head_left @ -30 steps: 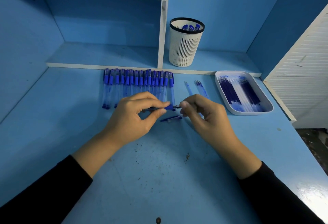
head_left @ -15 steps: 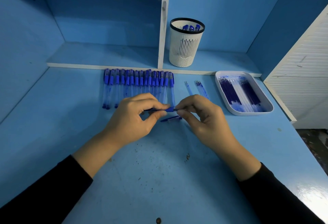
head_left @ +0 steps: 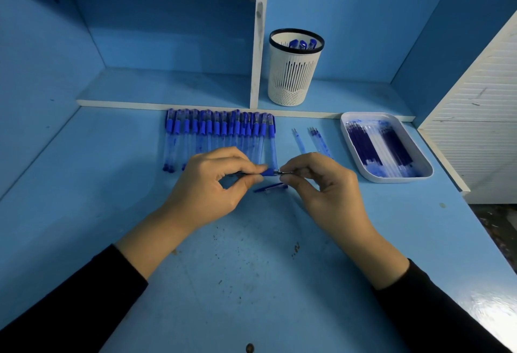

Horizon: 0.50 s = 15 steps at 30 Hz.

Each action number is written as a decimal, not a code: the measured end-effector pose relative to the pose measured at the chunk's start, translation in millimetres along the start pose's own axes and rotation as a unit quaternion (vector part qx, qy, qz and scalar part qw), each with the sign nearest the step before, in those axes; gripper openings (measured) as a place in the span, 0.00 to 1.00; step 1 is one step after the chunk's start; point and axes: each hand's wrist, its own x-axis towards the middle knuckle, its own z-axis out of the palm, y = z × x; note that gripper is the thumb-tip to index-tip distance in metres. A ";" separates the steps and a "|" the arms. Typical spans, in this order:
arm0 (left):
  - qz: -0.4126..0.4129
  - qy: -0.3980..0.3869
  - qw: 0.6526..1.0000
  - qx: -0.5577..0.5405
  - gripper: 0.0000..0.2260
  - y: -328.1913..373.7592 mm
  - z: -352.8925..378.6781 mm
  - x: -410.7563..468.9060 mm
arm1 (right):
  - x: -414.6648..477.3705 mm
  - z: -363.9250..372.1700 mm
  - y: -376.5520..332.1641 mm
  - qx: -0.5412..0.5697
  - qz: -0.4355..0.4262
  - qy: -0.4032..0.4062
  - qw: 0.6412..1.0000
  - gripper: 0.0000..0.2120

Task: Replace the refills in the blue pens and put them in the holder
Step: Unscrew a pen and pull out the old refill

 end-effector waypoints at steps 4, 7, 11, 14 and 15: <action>0.028 -0.003 0.999 0.040 0.05 1.0 -0.3 -1.1 | -0.5 0.2 -3.3 0.091 0.078 0.001 0.993 0.07; 0.020 -0.003 0.998 0.055 0.05 -0.4 -1.3 -0.1 | 2.2 0.9 -2.8 0.130 0.118 -0.011 0.984 0.07; -0.024 0.016 0.998 0.047 0.05 -9.2 -7.6 1.4 | 4.0 -5.9 6.7 0.046 0.122 0.009 0.991 0.11; -0.046 0.023 0.997 0.051 0.05 -14.4 -10.6 1.3 | 2.9 -12.1 11.2 -0.079 0.062 -0.001 0.995 0.10; -0.052 0.024 0.997 0.048 0.05 -14.8 -10.3 1.4 | 2.9 -13.5 11.7 -0.088 0.051 -0.018 0.995 0.10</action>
